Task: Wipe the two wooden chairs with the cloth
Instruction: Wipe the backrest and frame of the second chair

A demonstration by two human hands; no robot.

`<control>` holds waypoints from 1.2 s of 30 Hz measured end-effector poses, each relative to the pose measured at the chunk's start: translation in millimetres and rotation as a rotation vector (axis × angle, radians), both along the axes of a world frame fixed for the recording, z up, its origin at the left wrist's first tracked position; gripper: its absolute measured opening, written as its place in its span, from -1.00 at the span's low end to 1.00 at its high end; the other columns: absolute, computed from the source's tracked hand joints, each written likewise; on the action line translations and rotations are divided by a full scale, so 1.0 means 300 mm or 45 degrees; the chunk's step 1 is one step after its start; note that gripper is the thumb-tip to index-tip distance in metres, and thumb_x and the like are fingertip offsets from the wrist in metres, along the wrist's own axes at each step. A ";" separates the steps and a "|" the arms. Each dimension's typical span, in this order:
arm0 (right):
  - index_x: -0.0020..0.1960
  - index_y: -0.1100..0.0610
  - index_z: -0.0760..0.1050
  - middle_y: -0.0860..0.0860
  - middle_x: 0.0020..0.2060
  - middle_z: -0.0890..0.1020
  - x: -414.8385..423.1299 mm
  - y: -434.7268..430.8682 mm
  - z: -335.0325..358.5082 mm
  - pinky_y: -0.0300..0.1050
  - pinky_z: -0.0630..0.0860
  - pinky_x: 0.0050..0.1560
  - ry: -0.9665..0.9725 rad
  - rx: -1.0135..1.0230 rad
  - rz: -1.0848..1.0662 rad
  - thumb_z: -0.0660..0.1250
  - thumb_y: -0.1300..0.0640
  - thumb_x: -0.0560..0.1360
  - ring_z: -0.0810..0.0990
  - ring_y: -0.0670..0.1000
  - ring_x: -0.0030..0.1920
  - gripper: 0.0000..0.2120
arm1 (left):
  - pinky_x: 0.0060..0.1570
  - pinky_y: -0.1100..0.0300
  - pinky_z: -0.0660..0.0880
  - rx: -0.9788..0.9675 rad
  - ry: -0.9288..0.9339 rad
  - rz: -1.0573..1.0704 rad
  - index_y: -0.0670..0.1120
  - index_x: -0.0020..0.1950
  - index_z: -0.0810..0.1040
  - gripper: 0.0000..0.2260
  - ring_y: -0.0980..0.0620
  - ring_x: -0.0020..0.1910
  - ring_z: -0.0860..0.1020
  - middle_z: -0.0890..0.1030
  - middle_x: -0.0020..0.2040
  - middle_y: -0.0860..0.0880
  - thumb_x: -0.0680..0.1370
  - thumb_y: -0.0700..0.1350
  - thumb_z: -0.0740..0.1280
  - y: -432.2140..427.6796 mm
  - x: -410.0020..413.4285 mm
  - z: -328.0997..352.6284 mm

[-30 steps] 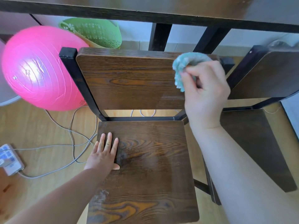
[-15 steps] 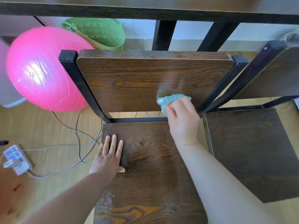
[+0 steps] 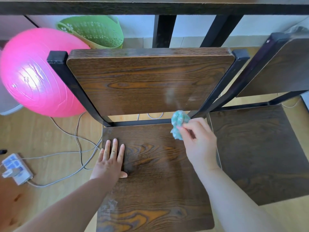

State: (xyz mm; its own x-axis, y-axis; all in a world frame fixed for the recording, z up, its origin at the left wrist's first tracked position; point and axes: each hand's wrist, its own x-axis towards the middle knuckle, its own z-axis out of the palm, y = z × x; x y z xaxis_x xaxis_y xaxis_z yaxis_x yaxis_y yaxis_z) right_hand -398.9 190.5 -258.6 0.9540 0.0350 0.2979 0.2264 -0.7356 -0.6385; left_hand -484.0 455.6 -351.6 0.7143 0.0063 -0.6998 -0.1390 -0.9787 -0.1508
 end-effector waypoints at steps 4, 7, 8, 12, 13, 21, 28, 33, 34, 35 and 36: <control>-0.14 0.30 0.59 0.12 -0.11 0.59 0.077 -0.051 0.245 -0.19 0.51 -0.18 -0.267 0.034 -0.044 0.44 0.21 0.53 0.57 0.02 -0.11 -0.85 | 0.57 -0.14 -0.14 -0.002 0.016 0.009 -0.16 0.43 -0.54 -0.10 -0.30 0.53 -0.38 -0.52 0.41 -0.24 0.59 0.33 0.06 -0.006 0.003 0.007; -0.13 0.31 0.57 0.16 -0.09 0.58 0.189 -0.047 0.365 -0.21 0.51 -0.16 -0.452 -0.014 -0.078 0.42 0.18 0.55 0.59 0.05 -0.08 -0.81 | 0.56 -0.15 -0.12 0.005 0.024 0.022 -0.17 0.43 -0.53 -0.08 -0.31 0.54 -0.36 -0.52 0.40 -0.25 0.59 0.33 0.08 -0.010 0.009 0.008; -0.12 0.30 0.57 0.17 -0.08 0.58 0.221 -0.037 0.381 -0.26 0.51 -0.15 -0.483 -0.026 -0.092 0.41 0.16 0.56 0.60 0.03 -0.06 -0.80 | 0.56 -0.15 -0.12 0.012 0.029 0.024 -0.17 0.43 -0.53 -0.08 -0.32 0.54 -0.36 -0.52 0.40 -0.25 0.59 0.33 0.08 -0.012 0.010 0.008; -0.11 0.29 0.58 0.20 -0.11 0.59 0.271 0.003 0.337 -0.26 0.51 -0.14 -0.591 -0.086 -0.080 0.42 0.19 0.55 0.60 0.05 -0.05 -0.84 | 0.56 -0.15 -0.12 0.030 0.036 0.018 -0.17 0.42 -0.53 -0.07 -0.32 0.54 -0.35 -0.51 0.44 -0.24 0.58 0.34 0.09 -0.019 0.015 0.011; -0.12 0.29 0.58 0.20 -0.12 0.59 0.268 0.010 0.317 -0.23 0.53 -0.14 -0.606 -0.097 -0.070 0.42 0.21 0.55 0.60 0.06 -0.05 -0.85 | 0.56 -0.15 -0.12 0.033 0.026 0.012 -0.17 0.41 -0.53 -0.07 -0.32 0.54 -0.35 -0.48 0.49 -0.25 0.58 0.35 0.09 -0.017 0.014 0.010; -0.10 0.27 0.59 0.19 -0.09 0.61 0.243 0.027 0.240 -0.34 0.51 -0.09 -0.601 -0.161 -0.090 0.42 0.14 0.55 0.62 0.03 -0.02 -0.81 | 0.56 -0.12 0.00 -0.023 -0.023 0.017 -0.10 0.61 -0.30 -0.06 -0.27 0.58 -0.26 -0.29 0.60 -0.22 0.54 0.36 0.17 -0.011 0.025 0.037; -0.09 0.27 0.58 0.20 -0.08 0.61 0.244 0.027 0.227 -0.28 0.54 -0.10 -0.608 -0.180 -0.096 0.41 0.14 0.56 0.62 0.05 0.00 -0.82 | 0.53 -0.21 0.08 -0.251 -0.193 0.162 0.14 0.62 -0.21 -0.16 -0.18 0.60 -0.22 -0.27 0.62 -0.03 0.55 0.31 0.25 -0.074 0.204 0.077; -0.13 0.28 0.59 0.20 -0.13 0.60 0.242 0.022 0.189 -0.27 0.53 -0.12 -0.651 -0.171 -0.089 0.40 0.19 0.56 0.61 0.06 -0.06 -0.84 | 0.50 -0.34 0.02 -0.229 -0.001 0.271 0.17 0.60 -0.32 -0.10 -0.24 0.57 -0.32 -0.35 0.61 0.01 0.56 0.18 0.34 -0.133 0.268 0.024; -0.16 0.28 0.58 0.20 -0.15 0.59 0.240 0.018 0.167 -0.25 0.53 -0.14 -0.655 -0.172 -0.073 0.40 0.21 0.56 0.61 0.07 -0.10 -0.84 | 0.50 -0.35 0.01 -0.219 0.002 0.273 0.17 0.59 -0.33 -0.10 -0.25 0.57 -0.33 -0.36 0.60 0.00 0.57 0.17 0.34 -0.134 0.265 0.017; -0.18 0.28 0.57 0.20 -0.17 0.58 0.236 0.014 0.138 -0.24 0.51 -0.16 -0.653 -0.180 -0.058 0.39 0.23 0.56 0.60 0.08 -0.12 -0.83 | 0.49 -0.35 0.00 -0.216 -0.002 0.271 0.16 0.59 -0.34 -0.10 -0.25 0.56 -0.34 -0.36 0.60 0.00 0.58 0.17 0.33 -0.135 0.262 0.012; -0.20 0.29 0.56 0.20 -0.19 0.57 0.229 0.008 0.106 -0.22 0.50 -0.18 -0.637 -0.193 -0.046 0.38 0.25 0.56 0.59 0.09 -0.15 -0.83 | 0.49 -0.36 -0.01 -0.213 -0.006 0.269 0.16 0.59 -0.34 -0.11 -0.25 0.56 -0.34 -0.37 0.60 0.00 0.58 0.17 0.32 -0.135 0.260 0.010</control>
State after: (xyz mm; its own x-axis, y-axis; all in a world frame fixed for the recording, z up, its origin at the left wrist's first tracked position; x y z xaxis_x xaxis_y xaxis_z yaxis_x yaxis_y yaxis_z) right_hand -330.2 193.0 -226.8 0.6975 0.0826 0.7119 0.4491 -0.8244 -0.3444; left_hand -405.9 415.1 -348.7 0.7127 0.0399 -0.7004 0.0711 -0.9973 0.0156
